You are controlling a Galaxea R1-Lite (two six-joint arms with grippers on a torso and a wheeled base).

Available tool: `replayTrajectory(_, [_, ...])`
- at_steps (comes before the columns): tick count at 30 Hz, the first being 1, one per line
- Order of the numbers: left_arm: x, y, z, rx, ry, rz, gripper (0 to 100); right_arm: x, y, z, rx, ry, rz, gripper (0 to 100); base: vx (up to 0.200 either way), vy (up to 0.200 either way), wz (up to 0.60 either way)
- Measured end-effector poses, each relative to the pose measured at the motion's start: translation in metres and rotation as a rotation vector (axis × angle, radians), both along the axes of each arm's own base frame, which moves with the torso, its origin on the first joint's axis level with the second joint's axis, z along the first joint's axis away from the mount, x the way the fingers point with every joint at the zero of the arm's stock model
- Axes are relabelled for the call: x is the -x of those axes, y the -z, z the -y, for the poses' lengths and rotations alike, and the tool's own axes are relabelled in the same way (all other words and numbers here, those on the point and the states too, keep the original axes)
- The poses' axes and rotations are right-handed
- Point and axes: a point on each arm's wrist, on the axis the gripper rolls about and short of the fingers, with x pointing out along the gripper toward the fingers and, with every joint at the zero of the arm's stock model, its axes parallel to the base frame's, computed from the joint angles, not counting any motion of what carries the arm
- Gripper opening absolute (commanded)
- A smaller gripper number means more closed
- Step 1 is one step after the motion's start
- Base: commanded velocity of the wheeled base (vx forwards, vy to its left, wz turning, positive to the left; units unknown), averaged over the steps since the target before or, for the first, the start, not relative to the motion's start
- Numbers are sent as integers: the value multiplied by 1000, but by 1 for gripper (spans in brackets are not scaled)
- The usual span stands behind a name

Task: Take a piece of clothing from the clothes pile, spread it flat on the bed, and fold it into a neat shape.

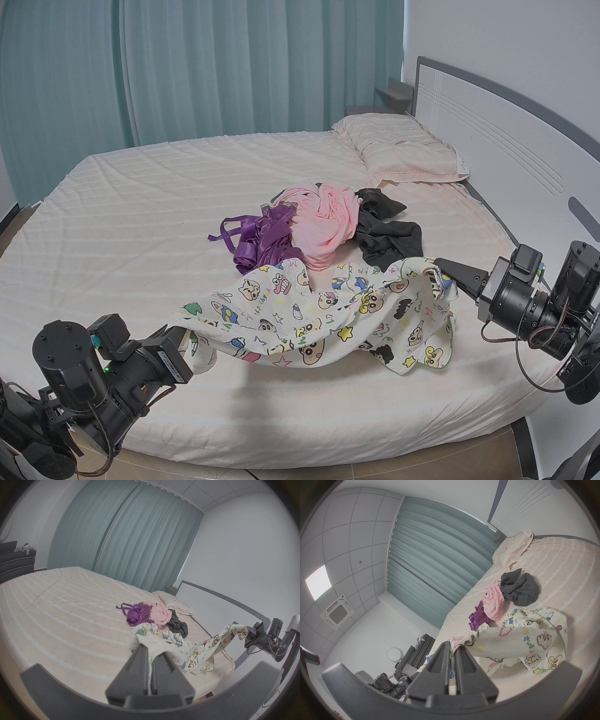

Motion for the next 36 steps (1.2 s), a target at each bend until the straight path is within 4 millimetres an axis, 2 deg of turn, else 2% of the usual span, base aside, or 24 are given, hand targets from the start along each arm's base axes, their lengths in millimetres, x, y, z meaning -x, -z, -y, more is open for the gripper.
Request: replayTrajectory(36, [2, -6, -1, 14, 5, 25, 0, 7, -9, 1, -13, 0, 37, 0, 0, 200, 0])
